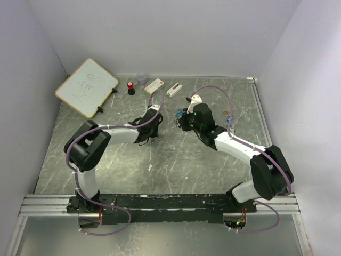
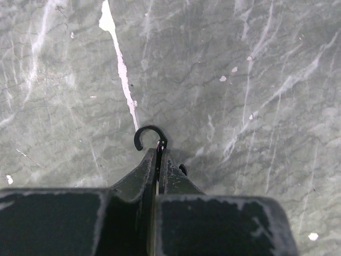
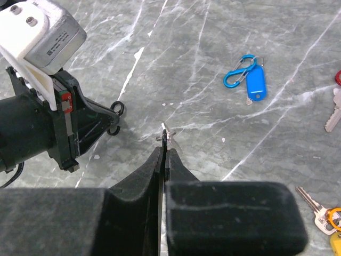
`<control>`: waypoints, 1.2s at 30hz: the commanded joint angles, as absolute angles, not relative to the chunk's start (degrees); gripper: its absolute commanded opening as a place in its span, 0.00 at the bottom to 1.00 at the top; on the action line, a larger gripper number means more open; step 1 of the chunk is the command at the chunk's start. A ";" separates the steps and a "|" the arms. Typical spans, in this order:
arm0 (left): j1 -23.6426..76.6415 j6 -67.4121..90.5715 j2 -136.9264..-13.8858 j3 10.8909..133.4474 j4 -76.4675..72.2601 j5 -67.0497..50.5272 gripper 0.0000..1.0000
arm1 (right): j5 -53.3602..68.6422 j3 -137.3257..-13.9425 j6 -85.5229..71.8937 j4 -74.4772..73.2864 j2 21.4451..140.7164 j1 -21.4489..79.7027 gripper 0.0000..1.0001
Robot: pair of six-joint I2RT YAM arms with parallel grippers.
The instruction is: Put the keys on the keyring
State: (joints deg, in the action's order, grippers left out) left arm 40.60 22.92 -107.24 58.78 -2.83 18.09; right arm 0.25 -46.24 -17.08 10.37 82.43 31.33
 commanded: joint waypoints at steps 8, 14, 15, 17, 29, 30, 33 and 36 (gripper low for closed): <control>41.36 22.53 -99.37 64.73 5.53 13.97 0.07 | 5.19 -47.21 -13.54 10.08 84.17 31.11 0.00; 41.39 23.20 -96.56 67.42 6.69 12.86 0.07 | 5.57 -48.09 -13.75 9.84 84.85 31.14 0.00; 41.36 23.35 -96.29 67.53 6.56 12.46 0.07 | 5.62 -48.18 -13.79 9.84 84.94 31.18 0.00; 41.35 23.92 -95.89 67.64 6.24 11.66 0.07 | 5.57 -48.24 -14.01 9.84 84.92 31.20 0.00; 41.93 25.70 -95.52 67.41 4.87 8.19 0.07 | 5.28 -48.16 -14.59 10.10 84.29 31.29 0.00; 42.11 25.75 -95.51 67.37 4.84 8.11 0.07 | 5.25 -48.12 -14.69 10.11 84.22 31.31 0.00; 42.77 25.92 -95.69 67.64 4.58 8.07 0.07 | 5.03 -47.99 -14.98 10.36 84.05 31.33 0.00; 43.59 26.23 -96.10 67.88 4.32 8.24 0.07 | 4.92 -47.89 -15.20 10.55 84.06 31.37 0.00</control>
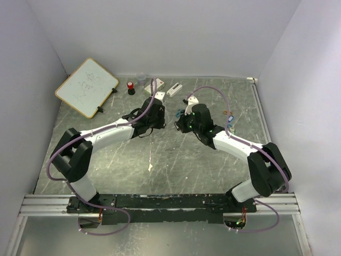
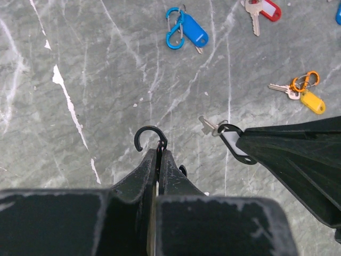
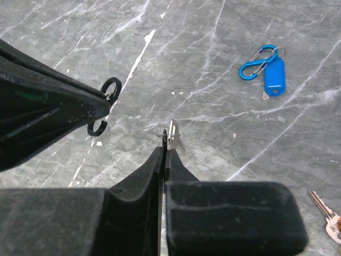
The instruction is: Put the keys on the keyring
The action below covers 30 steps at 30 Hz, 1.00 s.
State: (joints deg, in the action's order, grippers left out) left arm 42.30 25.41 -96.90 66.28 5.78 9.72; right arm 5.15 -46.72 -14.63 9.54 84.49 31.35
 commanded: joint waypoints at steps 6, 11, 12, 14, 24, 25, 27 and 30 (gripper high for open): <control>45.02 26.80 -96.95 68.67 4.24 9.92 0.07 | 4.83 -48.15 -15.08 10.38 84.01 31.38 0.00; 45.67 26.76 -97.98 69.61 4.07 10.59 0.07 | 4.83 -48.36 -15.07 10.22 84.08 31.38 0.00; 45.83 26.68 -98.18 69.75 3.96 10.75 0.07 | 4.81 -48.42 -15.03 10.15 84.05 31.38 0.00; 45.96 26.47 -98.70 70.01 3.79 10.83 0.07 | 4.77 -48.49 -14.95 10.11 84.00 31.38 0.00; 46.28 26.38 -100.44 70.94 3.52 11.10 0.07 | 4.43 -49.00 -14.76 9.67 83.89 31.44 0.00; 46.31 26.37 -100.58 70.93 3.52 11.15 0.07 | 4.46 -49.03 -14.83 9.67 83.90 31.39 0.00; 46.32 26.45 -100.73 70.69 3.44 11.29 0.07 | 4.48 -48.98 -14.94 9.80 83.85 31.38 0.00; 46.27 26.54 -100.81 70.37 3.01 11.50 0.07 | 4.50 -49.02 -15.12 9.93 83.82 31.40 0.00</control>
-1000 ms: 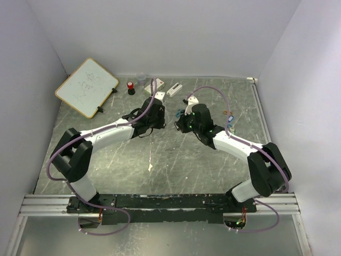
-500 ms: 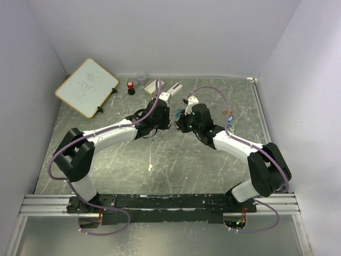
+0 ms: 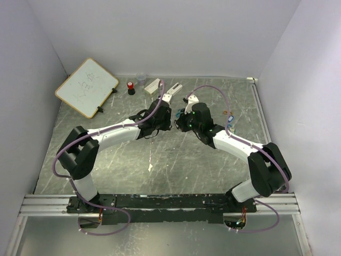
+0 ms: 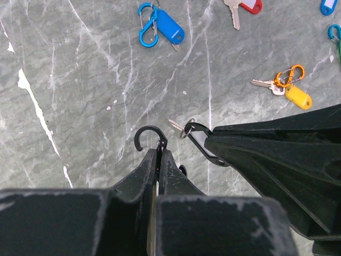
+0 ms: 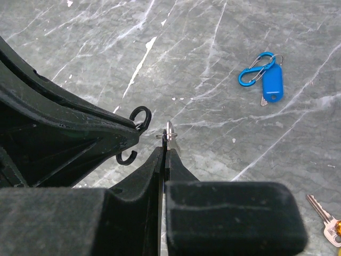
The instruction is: Put the keys on the keyring
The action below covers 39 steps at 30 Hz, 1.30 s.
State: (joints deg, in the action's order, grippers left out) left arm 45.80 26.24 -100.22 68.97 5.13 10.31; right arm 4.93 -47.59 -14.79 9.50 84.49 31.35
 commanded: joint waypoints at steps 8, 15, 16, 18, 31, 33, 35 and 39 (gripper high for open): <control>46.32 26.89 -101.49 70.53 2.22 11.60 0.07 | 4.66 -48.82 -15.34 10.02 83.56 31.38 0.00; 46.29 27.07 -101.91 70.43 1.99 12.24 0.07 | 5.18 -48.43 -15.48 10.37 83.31 31.49 0.00; 46.30 27.07 -101.95 70.47 1.92 12.29 0.07 | 5.24 -48.42 -15.53 10.37 83.32 31.47 0.00; 46.29 27.07 -102.01 70.57 1.90 12.39 0.07 | 5.27 -48.40 -15.55 10.33 83.34 31.51 0.00; 46.32 26.98 -101.99 70.84 1.74 12.66 0.07 | 6.06 -48.09 -15.59 10.59 83.36 31.82 0.00; 46.29 26.98 -101.96 70.84 1.59 12.68 0.07 | 6.13 -47.91 -15.60 10.72 83.28 31.93 0.00; 46.31 26.98 -102.04 70.93 1.68 12.66 0.07 | 6.22 -47.82 -15.64 10.71 83.19 31.99 0.00; 46.30 26.98 -102.04 71.06 1.63 12.74 0.07 | 6.47 -47.65 -15.64 10.72 82.95 32.04 0.00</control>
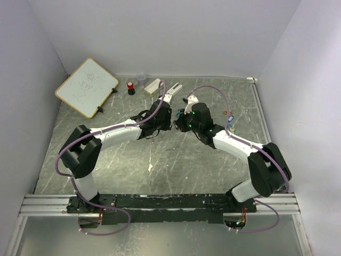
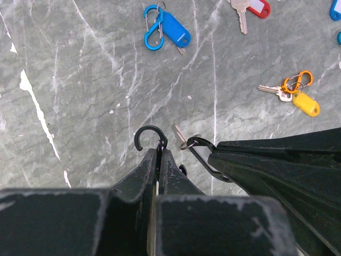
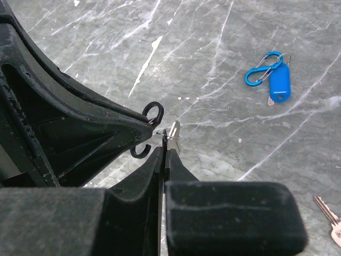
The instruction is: Put the keys on the keyring
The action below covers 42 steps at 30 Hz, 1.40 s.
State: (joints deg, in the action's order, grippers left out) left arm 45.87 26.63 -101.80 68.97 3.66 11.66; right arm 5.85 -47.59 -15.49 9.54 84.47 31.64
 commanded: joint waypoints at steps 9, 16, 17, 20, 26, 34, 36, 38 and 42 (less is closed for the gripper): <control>46.32 26.89 -101.95 71.10 1.59 12.83 0.07 | 7.14 -47.07 -15.72 10.90 82.85 32.17 0.00; 46.31 26.81 -102.00 71.19 1.69 12.96 0.07 | 7.25 -46.44 -15.90 10.92 82.38 32.34 0.00; 46.30 26.81 -102.04 71.27 1.75 13.02 0.07 | 7.25 -46.34 -15.91 10.92 82.29 32.34 0.00; 46.29 26.81 -102.11 71.36 1.65 13.10 0.07 | 7.34 -46.07 -15.80 10.81 82.10 32.34 0.00; 46.32 26.67 -102.42 71.71 1.62 12.83 0.07 | 7.32 -45.37 -15.73 10.87 81.73 32.43 0.00; 46.32 26.54 -102.48 71.81 1.66 12.69 0.07 | 7.50 -45.25 -15.57 10.96 81.53 32.43 0.00; 46.29 26.54 -102.49 71.89 1.74 12.66 0.07 | 7.41 -45.25 -15.62 10.99 81.48 32.43 0.00; 46.32 26.54 -102.52 71.89 1.71 12.51 0.07 | 7.33 -45.24 -15.60 10.99 81.35 32.43 0.00; 46.31 26.43 -102.51 71.90 1.96 12.16 0.07 | 6.74 -45.24 -15.49 10.94 81.21 32.48 0.00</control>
State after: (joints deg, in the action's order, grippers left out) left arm 45.87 26.59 -102.06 69.91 3.38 11.88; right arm 7.05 -45.74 -15.64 9.63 82.91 32.23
